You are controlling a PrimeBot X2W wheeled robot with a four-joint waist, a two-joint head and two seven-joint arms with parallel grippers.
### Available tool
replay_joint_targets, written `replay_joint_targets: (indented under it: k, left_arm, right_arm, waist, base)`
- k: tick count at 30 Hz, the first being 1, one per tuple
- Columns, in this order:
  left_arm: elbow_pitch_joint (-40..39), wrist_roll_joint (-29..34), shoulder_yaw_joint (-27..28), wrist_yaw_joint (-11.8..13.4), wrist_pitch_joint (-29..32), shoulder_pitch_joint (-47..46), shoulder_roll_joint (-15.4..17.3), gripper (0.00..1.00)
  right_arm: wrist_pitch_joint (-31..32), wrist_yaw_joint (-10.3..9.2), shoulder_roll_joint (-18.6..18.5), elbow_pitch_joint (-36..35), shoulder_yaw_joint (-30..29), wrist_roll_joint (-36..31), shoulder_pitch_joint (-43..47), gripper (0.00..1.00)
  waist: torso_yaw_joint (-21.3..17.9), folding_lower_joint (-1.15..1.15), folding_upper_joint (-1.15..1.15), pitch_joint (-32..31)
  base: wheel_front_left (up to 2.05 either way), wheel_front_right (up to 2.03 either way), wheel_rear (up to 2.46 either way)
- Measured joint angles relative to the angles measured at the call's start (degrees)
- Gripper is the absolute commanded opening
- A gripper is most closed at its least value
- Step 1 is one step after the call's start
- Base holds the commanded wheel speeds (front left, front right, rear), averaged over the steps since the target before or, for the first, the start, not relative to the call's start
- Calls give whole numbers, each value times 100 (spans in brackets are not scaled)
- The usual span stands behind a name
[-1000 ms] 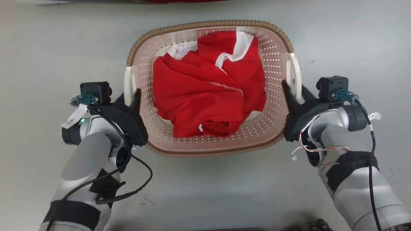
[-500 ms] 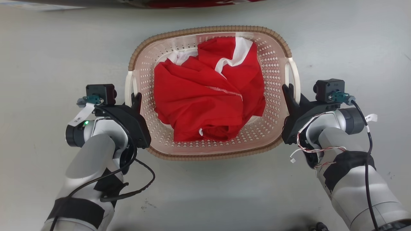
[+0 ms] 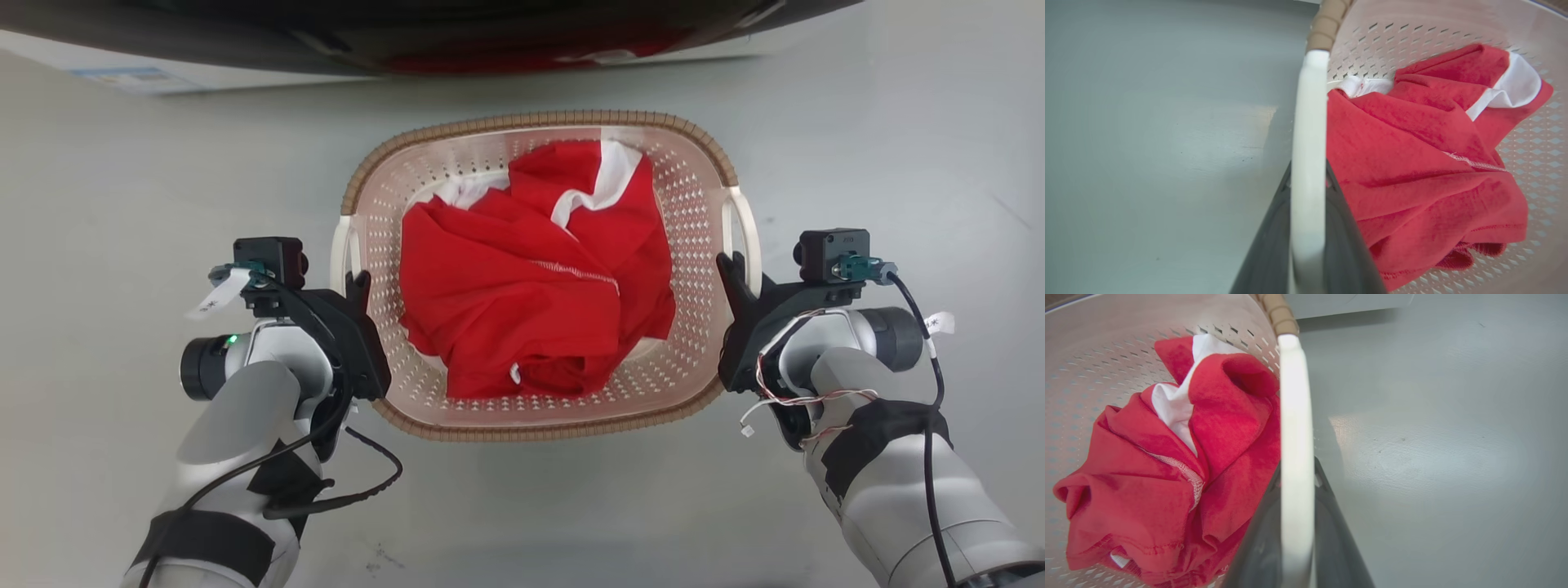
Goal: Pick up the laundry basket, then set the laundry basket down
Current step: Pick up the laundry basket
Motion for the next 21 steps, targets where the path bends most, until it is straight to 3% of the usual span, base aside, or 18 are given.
replay_joint_targets:
  k: [21]
  left_arm:
    - [480, -305, -42, -74, 833, 243, -121, 0]
  right_arm:
    - [772, 140, 81, 538, -14, 433, 403, 0]
  waist:
    - [25, -1, 0, -1501]
  base:
    - [0, 0, 0]
